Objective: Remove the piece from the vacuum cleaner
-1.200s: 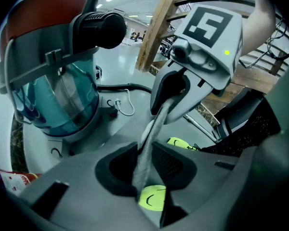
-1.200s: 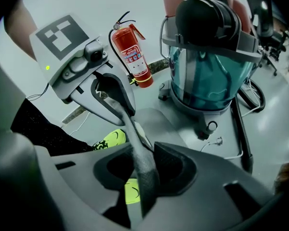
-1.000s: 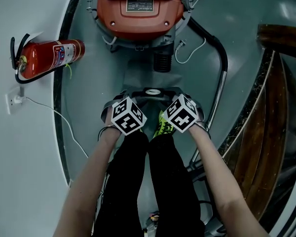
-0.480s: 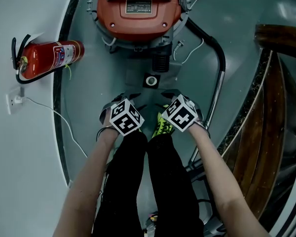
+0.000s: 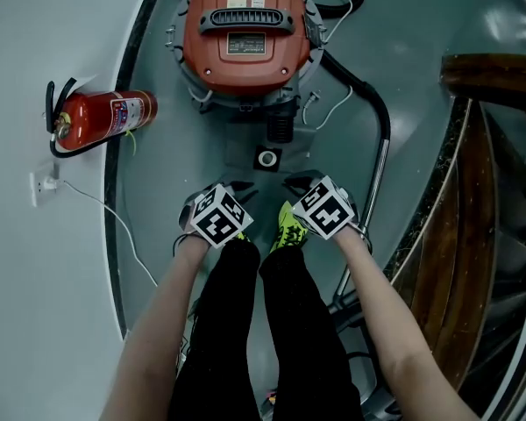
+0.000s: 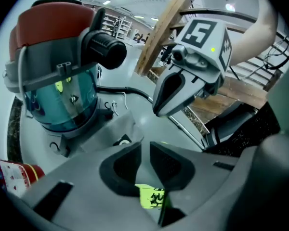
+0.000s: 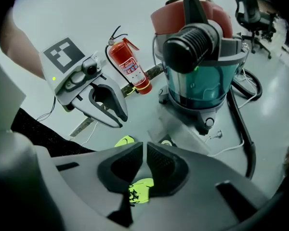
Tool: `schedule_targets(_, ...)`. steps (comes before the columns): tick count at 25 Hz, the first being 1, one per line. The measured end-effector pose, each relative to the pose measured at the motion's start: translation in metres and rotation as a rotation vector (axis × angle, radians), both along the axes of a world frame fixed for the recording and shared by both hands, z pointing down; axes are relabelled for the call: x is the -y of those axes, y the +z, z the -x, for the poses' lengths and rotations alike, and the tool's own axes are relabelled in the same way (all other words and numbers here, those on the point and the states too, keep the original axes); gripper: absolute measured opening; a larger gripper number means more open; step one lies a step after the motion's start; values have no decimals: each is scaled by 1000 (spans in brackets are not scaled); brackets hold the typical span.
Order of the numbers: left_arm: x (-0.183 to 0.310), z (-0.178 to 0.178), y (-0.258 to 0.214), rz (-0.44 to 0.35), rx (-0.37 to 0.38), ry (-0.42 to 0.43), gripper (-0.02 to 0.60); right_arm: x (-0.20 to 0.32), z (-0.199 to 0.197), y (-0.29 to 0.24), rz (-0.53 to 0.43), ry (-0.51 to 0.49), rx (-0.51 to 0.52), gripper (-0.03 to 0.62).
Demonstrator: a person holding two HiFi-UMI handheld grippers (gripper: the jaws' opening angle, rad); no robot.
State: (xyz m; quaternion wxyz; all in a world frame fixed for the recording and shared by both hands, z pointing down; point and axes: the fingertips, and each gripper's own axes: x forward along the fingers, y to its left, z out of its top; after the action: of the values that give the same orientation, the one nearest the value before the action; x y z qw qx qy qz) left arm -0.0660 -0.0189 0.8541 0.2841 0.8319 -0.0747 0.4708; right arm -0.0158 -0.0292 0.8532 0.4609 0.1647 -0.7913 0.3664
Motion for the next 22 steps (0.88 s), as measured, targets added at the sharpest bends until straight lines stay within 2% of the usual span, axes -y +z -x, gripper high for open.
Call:
schedule_targets(2,4,-1,-11,2,-17,-31,45,2,-3,-10,-4,13,0,31)
schedule_targets(6,9,-5,-32,-14,-41,-30,13,6,-7,-33,5,42,11,21)
schedule_targets(9,14,-8,-55,-34,-94,-43,9,8,-7,-51,16,88,31,18)
schedule_targets(15,17,-7,-93,-42,-144,-66,9,8,-5,-87,17,132,54,14)
schedule_targets(22,19,2,-141,25,-197,-260,9,1,0,-133,22,170,80,14)
